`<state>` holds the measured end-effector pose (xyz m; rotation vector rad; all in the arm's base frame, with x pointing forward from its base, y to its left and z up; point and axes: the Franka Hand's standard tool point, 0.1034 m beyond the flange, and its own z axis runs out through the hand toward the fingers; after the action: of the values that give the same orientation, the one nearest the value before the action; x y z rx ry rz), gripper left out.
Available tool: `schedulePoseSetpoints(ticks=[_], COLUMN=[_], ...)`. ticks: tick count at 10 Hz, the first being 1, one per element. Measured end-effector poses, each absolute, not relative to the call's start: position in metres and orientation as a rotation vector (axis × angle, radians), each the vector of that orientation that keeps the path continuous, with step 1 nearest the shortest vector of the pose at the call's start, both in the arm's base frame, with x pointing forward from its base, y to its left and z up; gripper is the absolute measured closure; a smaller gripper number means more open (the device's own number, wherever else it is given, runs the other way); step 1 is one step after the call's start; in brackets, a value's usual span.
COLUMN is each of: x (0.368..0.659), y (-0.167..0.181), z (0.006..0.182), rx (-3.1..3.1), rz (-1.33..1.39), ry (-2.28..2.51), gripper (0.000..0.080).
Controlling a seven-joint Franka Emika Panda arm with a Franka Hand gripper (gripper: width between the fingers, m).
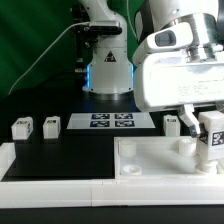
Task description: Assemble one leg
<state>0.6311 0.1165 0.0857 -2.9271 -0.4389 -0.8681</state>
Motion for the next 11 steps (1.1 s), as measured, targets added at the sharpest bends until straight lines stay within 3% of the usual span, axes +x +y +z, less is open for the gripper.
schedulePoseSetpoints(ticks=[11], x=[0.6227], y=[0.1166], z=[0.0851], rx=[-2.927], rz=[-0.871], ry=[-0.446], gripper=[0.0508])
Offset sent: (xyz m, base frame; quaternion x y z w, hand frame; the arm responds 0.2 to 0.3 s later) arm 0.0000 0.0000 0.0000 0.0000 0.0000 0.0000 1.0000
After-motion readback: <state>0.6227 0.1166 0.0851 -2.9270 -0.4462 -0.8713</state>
